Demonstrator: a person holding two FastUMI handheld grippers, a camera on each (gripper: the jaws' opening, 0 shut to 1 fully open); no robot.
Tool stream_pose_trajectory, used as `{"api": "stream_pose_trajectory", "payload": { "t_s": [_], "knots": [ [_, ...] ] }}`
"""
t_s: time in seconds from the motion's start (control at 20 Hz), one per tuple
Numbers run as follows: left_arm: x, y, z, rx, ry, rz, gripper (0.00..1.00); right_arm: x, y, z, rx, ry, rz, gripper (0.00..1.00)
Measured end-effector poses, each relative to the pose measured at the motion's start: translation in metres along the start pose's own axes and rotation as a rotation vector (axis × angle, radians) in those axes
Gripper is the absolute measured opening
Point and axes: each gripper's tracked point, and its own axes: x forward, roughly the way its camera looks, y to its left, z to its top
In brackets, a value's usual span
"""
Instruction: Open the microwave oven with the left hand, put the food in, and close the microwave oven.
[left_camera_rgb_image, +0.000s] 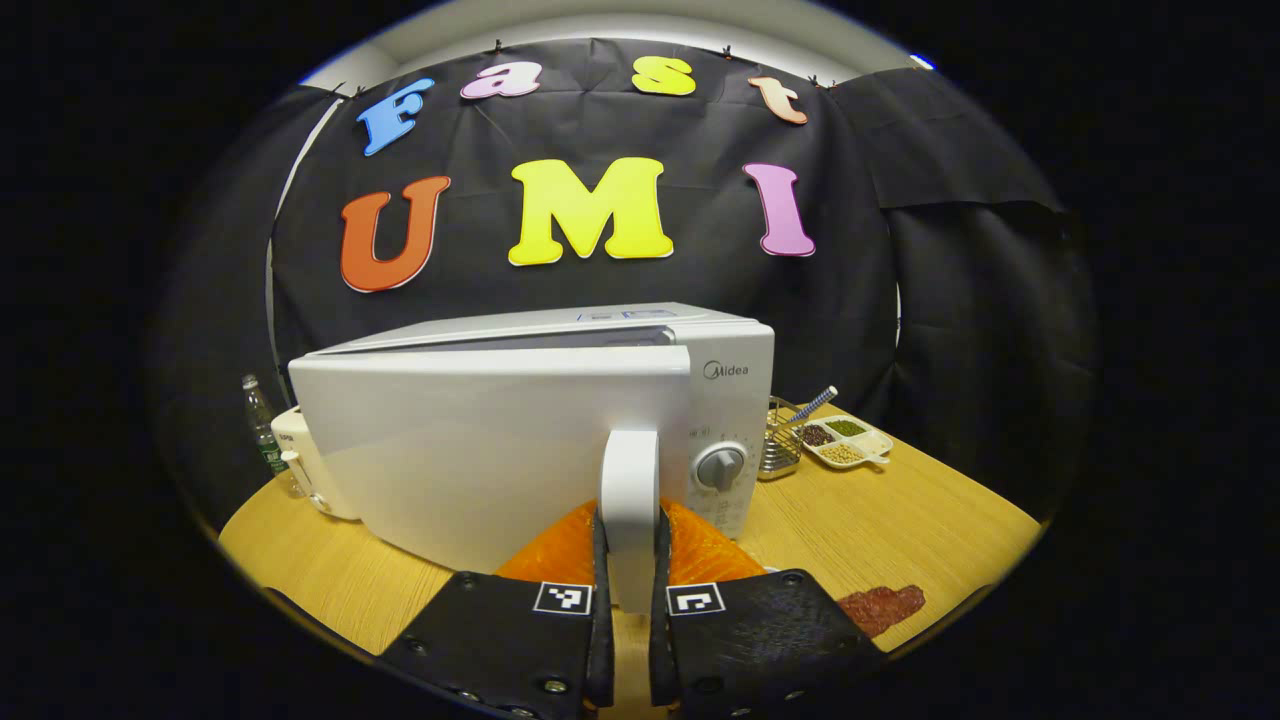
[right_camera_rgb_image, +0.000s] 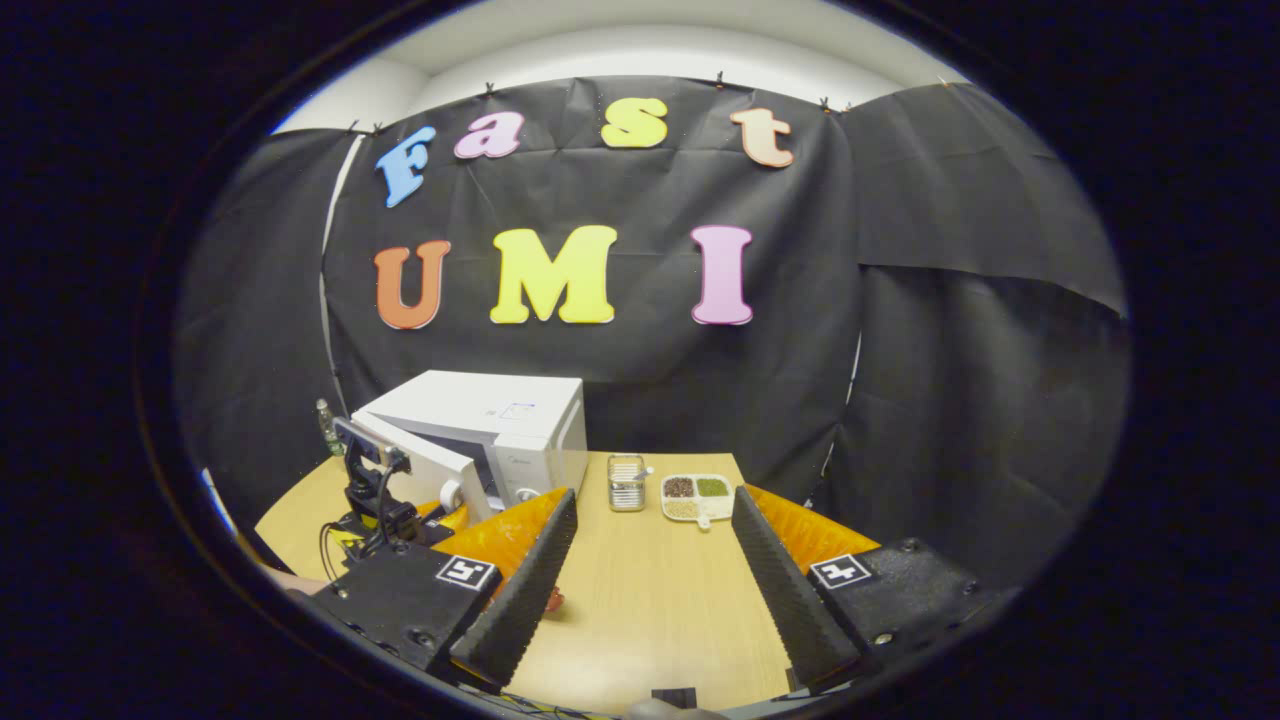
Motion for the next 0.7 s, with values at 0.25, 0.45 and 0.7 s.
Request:
{"api": "stream_pose_trajectory", "payload": {
  "t_s": [0.25,0.45,0.7],
  "knots": [
    [-0.054,0.022,-0.015,0.012,0.031,0.016,0.13,-0.012,0.032,0.002,-0.013,-0.011,0.040,0.99],
    [-0.075,0.051,-0.017,0.062,0.026,0.099,0.39,-0.025,0.049,-0.001,-0.034,-0.015,0.051,0.99],
    [-0.089,0.067,-0.006,0.054,0.007,0.092,0.88,-0.037,0.063,-0.004,-0.041,-0.015,0.056,0.99]
  ]
}}
